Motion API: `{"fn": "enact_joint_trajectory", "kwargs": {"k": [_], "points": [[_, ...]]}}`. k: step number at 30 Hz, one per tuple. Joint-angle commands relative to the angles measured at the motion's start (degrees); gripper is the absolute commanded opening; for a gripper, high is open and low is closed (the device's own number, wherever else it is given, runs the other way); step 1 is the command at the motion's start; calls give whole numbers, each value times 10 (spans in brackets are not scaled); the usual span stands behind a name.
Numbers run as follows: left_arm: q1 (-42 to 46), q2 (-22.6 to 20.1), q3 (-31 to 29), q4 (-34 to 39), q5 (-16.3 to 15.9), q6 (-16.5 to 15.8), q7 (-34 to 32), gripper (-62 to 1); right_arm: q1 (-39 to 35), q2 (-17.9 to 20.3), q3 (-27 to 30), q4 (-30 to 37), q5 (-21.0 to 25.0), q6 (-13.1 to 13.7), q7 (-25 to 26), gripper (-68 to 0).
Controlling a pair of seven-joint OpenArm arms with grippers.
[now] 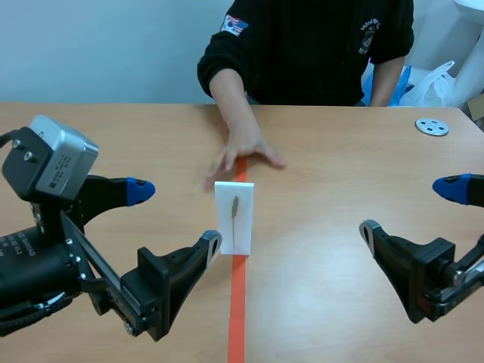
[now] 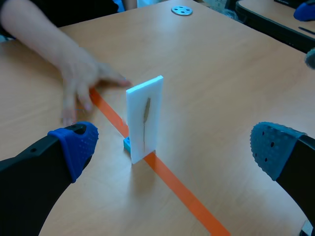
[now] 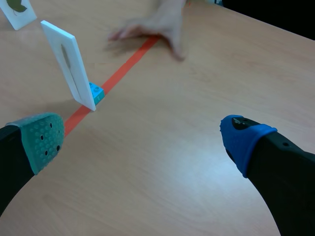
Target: Sort the leaf by its shape. The table is split by an orange tape line. A compound leaf with several leaflets goes to the left side, a simple leaf with one blade goes to the right side. Return to the home posture when a red brick is placed on the table.
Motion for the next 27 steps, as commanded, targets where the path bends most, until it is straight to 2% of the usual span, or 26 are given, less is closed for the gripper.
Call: {"fn": "enact_joint_trajectory", "kwargs": {"k": [1, 4, 8, 15, 19, 27], "points": [[-17, 0, -1, -10, -4, -15, -8, 14, 5, 7, 5, 10, 6, -2, 8, 4], [-47, 0, -1, -42, -4, -26, -11, 14, 5, 7, 5, 10, 6, -2, 8, 4], [-94, 0, 2, -104, -4, -64, -26, 14, 5, 7, 5, 10, 6, -2, 8, 4], [-186, 2, 40, -223, 2, -110, -75, 14, 5, 7, 5, 10, 6, -2, 8, 4], [-238, 21, 70, -285, 38, -126, -94, 14, 5, 7, 5, 10, 6, -2, 8, 4], [-346, 73, 158, -421, 109, -127, -161, 14, 5, 7, 5, 10, 6, -2, 8, 4]]}}
